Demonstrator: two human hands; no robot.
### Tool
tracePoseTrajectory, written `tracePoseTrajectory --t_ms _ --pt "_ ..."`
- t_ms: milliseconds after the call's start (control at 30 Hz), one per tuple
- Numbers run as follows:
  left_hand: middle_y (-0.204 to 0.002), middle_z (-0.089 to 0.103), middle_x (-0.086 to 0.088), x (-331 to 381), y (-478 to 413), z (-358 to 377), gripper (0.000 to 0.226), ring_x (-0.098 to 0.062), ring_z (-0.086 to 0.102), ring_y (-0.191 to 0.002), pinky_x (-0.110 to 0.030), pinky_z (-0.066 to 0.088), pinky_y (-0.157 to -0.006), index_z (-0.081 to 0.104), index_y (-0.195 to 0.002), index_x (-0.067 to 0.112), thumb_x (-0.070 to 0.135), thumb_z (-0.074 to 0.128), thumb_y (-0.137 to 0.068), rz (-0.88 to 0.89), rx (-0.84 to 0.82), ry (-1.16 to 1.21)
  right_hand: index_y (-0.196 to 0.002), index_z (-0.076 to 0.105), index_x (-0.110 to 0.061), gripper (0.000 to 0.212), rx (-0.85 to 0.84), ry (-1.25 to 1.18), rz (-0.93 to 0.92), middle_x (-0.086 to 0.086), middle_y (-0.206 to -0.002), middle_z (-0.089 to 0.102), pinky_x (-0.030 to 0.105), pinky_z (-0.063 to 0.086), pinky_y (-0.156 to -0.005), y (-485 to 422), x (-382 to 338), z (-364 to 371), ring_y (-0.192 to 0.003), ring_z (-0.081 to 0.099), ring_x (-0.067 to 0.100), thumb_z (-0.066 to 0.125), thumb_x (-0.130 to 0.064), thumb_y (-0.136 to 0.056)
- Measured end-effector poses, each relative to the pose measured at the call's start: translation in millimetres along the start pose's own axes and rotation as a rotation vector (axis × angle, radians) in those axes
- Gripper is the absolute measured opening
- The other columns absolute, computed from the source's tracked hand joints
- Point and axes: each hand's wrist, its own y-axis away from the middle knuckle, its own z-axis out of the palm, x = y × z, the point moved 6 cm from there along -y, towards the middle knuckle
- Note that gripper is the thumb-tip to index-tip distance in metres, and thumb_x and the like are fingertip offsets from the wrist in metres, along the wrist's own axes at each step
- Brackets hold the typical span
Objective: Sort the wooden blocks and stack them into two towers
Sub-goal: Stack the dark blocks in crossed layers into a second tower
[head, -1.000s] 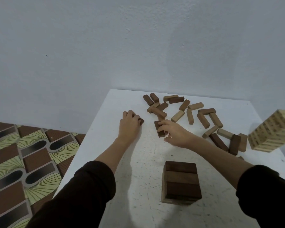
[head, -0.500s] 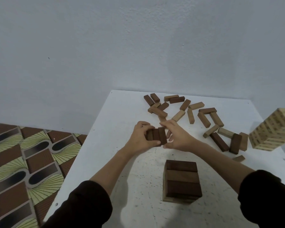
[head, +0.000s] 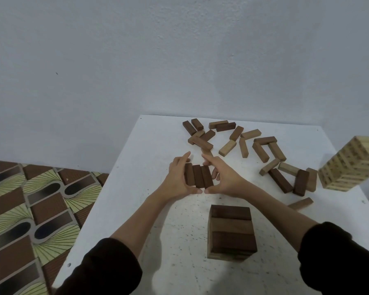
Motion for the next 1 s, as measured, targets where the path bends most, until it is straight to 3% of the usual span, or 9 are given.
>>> tracePoseTrajectory --t_ms 67,200,400,467,567,700,833,933,1000 --pt "-0.126 0.04 0.001 3 0 0 0.109 -0.016 0.045 -0.11 -0.038 0.046 -0.097 0.023 -0.146 0.02 0.023 0.089 -0.059 0.023 -0.013 0.017 -0.145 0.024 -0.023 0.095 -0.002 -0.027 0.0 -0.009 -0.12 0.044 0.008 0.041 -0.067 0 -1 1 -0.083 0.049 0.007 0.081 -0.015 -0.07" --pt "-0.12 0.048 0.005 4 -1 -2 0.102 -0.01 0.053 -0.092 -0.01 0.045 -0.074 0.026 -0.144 0.022 0.018 0.087 -0.063 0.04 -0.029 0.031 -0.145 0.025 -0.019 0.094 -0.03 -0.084 -0.02 -0.011 -0.113 0.047 0.004 0.039 -0.071 1 -6 5 -0.088 0.049 -0.002 0.081 -0.012 -0.07" --pt "-0.118 0.05 0.003 6 -1 -2 0.105 -0.009 0.052 -0.089 -0.009 0.044 -0.071 0.028 -0.144 0.025 0.018 0.089 -0.059 0.026 -0.051 0.037 -0.144 0.028 -0.018 0.088 -0.047 -0.082 -0.03 -0.014 -0.105 0.048 0.002 0.039 -0.074 7 -13 0 -0.095 0.05 -0.002 0.078 -0.009 -0.072" --pt "-0.117 0.048 0.003 12 1 -3 0.108 -0.005 0.047 -0.092 -0.004 0.04 -0.072 0.025 -0.145 0.026 0.019 0.089 -0.058 0.023 -0.058 0.046 -0.143 0.029 -0.022 0.086 -0.062 -0.066 -0.05 -0.013 -0.108 0.048 0.01 0.037 -0.083 11 -17 -2 -0.099 0.048 0.0 0.078 -0.011 -0.073" --pt "-0.114 0.05 0.007 29 5 -9 0.112 -0.007 0.038 -0.106 -0.007 0.034 -0.083 0.02 -0.147 0.027 0.02 0.089 -0.059 0.057 -0.028 0.061 -0.144 0.028 -0.028 0.088 -0.034 -0.036 -0.074 -0.012 -0.118 0.047 0.031 0.028 -0.104 20 -25 -17 -0.114 0.039 0.009 0.077 -0.021 -0.072" --pt "-0.113 0.054 0.001 64 12 -22 0.113 -0.009 0.045 -0.111 -0.004 0.031 -0.091 0.018 -0.148 0.029 0.018 0.088 -0.06 0.155 -0.007 0.047 -0.147 0.024 -0.027 0.091 0.013 -0.099 -0.073 -0.009 -0.132 0.043 0.02 0.027 -0.108 35 -44 -39 -0.122 0.036 0.002 0.075 -0.008 -0.074" --pt "-0.112 0.052 0.004 98 30 -28 0.112 -0.009 0.051 -0.109 -0.017 0.038 -0.098 0.019 -0.148 0.023 0.017 0.089 -0.06 0.213 -0.008 0.066 -0.147 0.021 -0.027 0.093 0.053 -0.087 -0.078 -0.01 -0.129 0.046 0.029 0.025 -0.112 60 -58 -54 -0.127 0.039 0.008 0.075 -0.01 -0.074" --pt "-0.114 0.053 0.003 117 47 -31 0.114 -0.007 0.05 -0.11 -0.014 0.038 -0.098 0.016 -0.148 0.023 0.016 0.088 -0.06 0.253 -0.013 0.075 -0.147 0.021 -0.03 0.093 0.087 -0.075 -0.084 -0.007 -0.141 0.04 0.031 0.024 -0.114 82 -69 -62 -0.133 0.034 0.01 0.076 -0.014 -0.074" --pt "-0.113 0.054 0.004 126 59 -30 0.115 -0.004 0.051 -0.109 -0.009 0.038 -0.096 0.015 -0.149 0.024 0.015 0.088 -0.06 0.274 -0.023 0.087 -0.147 0.022 -0.032 0.092 0.104 -0.076 -0.089 -0.014 -0.136 0.041 0.028 0.024 -0.113 97 -76 -65 -0.131 0.035 0.006 0.076 -0.013 -0.074"
